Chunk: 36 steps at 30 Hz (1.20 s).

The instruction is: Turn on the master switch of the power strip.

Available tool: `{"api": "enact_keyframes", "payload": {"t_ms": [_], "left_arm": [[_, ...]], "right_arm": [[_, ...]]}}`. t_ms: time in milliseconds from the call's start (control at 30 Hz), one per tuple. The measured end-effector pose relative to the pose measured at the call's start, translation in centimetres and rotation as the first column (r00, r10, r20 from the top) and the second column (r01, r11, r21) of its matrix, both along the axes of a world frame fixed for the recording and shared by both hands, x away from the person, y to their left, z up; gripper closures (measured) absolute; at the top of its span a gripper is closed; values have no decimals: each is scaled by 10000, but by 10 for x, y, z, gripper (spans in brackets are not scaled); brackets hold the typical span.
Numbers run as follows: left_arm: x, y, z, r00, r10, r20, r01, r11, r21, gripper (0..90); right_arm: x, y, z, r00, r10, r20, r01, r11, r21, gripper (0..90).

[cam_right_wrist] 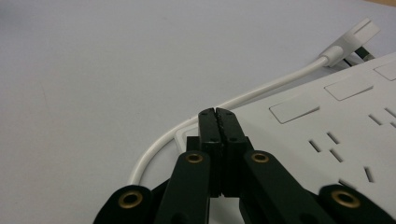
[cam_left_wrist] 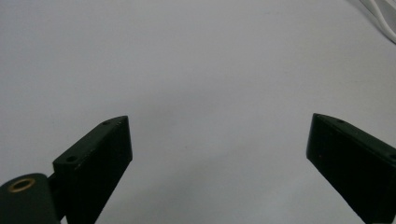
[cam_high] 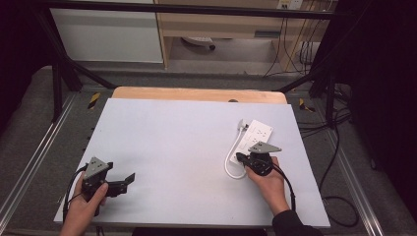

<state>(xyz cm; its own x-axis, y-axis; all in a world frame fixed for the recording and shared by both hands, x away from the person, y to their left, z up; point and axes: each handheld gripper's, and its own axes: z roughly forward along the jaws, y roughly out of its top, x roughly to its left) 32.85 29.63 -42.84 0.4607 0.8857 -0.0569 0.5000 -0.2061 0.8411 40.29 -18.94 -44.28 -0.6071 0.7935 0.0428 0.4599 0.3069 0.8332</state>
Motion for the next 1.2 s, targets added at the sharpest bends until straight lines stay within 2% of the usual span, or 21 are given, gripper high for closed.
{"api": "enact_keyframes", "payload": {"t_ms": [233,367,467,567,800,900,1200], "left_arm": [[-1,1,1,10000,29,54,-29,10000,15,71],[-2,2,2,9999,90,94,-89,9999,-143,70],[-1,2,1,10000,33,21,-33,10000,-42,71],[0,3,1,9999,168,-10,-168,9997,-203,72],[-1,4,1,9999,119,-1,-119,9999,-111,71],[-1,4,1,9999,153,-39,-154,9998,-110,72],[0,4,-1,9998,147,-100,-148,9998,-98,72]], "right_arm": [[1,-1,-1,10000,-15,91,16,10000,-98,900],[1,0,-1,9998,-76,181,80,9998,-194,900],[1,1,-2,9998,-86,158,90,9997,-246,900],[1,1,-3,9999,-48,144,51,9998,-204,900],[1,2,-3,9999,-51,145,53,9998,-173,900],[0,3,-3,9997,-68,244,77,9994,-343,900],[1,2,-3,9998,-141,117,144,9996,-229,900]]}}
